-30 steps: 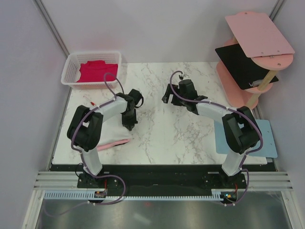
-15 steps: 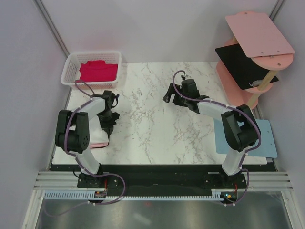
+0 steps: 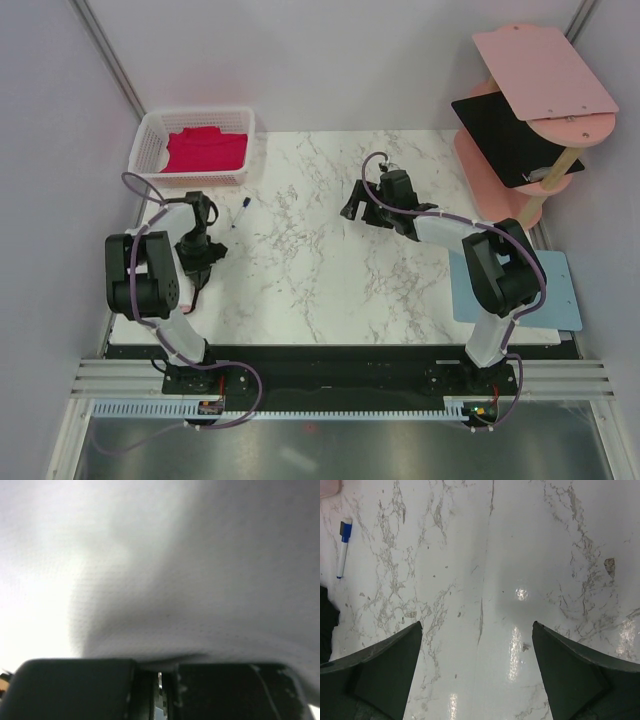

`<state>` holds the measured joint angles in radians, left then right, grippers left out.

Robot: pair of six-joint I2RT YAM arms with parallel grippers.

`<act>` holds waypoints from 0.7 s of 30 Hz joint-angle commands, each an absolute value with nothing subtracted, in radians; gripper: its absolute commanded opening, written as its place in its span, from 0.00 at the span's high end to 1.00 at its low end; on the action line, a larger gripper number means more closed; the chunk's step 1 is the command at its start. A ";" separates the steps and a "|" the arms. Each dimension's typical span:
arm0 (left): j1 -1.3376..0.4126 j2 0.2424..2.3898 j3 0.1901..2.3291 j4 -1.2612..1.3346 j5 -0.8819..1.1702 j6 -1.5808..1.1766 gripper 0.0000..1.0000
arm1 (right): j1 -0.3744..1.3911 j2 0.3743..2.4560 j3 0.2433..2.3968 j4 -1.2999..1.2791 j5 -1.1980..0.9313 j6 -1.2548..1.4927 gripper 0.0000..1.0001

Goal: Fold and stack the t-shirts
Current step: Put the neatly folded tshirt into the corner of the board with the left arm

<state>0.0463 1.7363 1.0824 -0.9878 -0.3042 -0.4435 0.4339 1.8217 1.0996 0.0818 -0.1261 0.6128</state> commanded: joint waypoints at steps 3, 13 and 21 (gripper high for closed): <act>0.068 1.646 1.160 -1.020 -0.339 -0.381 0.98 | 0.426 1.792 1.095 0.089 -0.118 0.581 0.02; -0.046 1.387 1.319 -0.974 -0.173 -0.328 0.01 | 0.414 1.756 1.120 0.043 -0.075 0.545 0.02; -0.101 1.282 1.298 -0.663 0.202 -0.261 0.00 | 0.367 1.756 1.124 0.026 -0.063 0.465 0.02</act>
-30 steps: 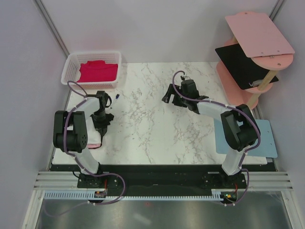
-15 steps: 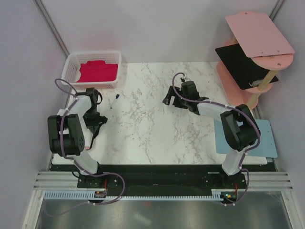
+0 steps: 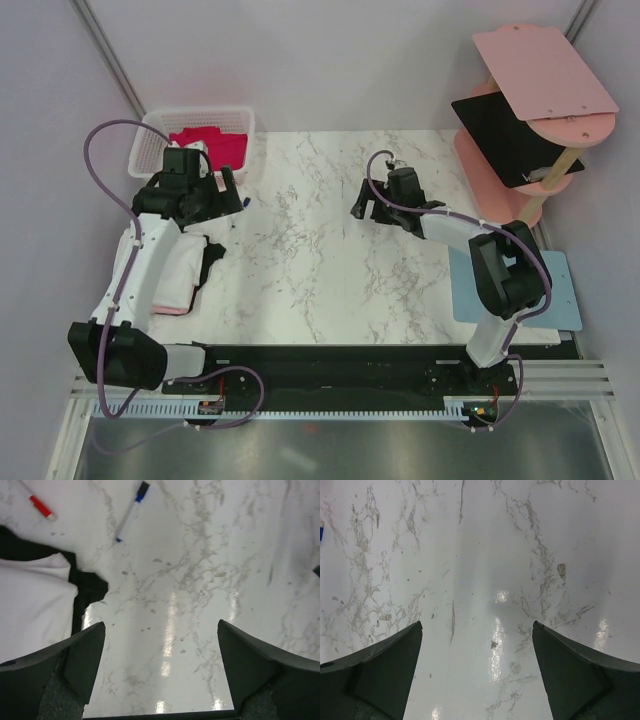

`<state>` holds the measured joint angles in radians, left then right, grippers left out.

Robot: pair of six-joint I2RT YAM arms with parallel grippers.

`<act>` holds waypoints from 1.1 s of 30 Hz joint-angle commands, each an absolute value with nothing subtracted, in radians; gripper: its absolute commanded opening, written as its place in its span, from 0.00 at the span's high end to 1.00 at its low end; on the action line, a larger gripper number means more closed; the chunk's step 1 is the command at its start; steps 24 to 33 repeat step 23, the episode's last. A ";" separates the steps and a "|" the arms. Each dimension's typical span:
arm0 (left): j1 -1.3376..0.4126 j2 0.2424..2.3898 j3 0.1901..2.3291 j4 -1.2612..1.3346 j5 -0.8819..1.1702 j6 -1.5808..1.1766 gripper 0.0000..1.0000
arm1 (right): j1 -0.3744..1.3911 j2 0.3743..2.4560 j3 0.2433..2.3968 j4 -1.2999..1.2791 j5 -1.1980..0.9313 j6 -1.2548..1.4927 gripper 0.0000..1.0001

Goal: Fold and stack the t-shirts
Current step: Put the neatly folded tshirt into the corner of the board with the left arm

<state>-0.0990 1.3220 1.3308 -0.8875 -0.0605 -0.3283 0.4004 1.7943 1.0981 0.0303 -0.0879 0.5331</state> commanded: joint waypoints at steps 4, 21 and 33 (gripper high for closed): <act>-0.104 1.305 1.261 -0.539 0.305 -0.288 0.00 | 0.312 1.746 1.108 0.022 -0.038 0.422 0.02; -0.179 1.631 1.285 -0.380 0.307 -0.293 0.00 | 0.126 1.766 1.077 0.017 -0.094 0.451 0.02; -0.179 1.635 1.289 -0.382 0.285 -0.295 0.00 | 0.124 1.767 1.074 0.025 -0.098 0.454 0.02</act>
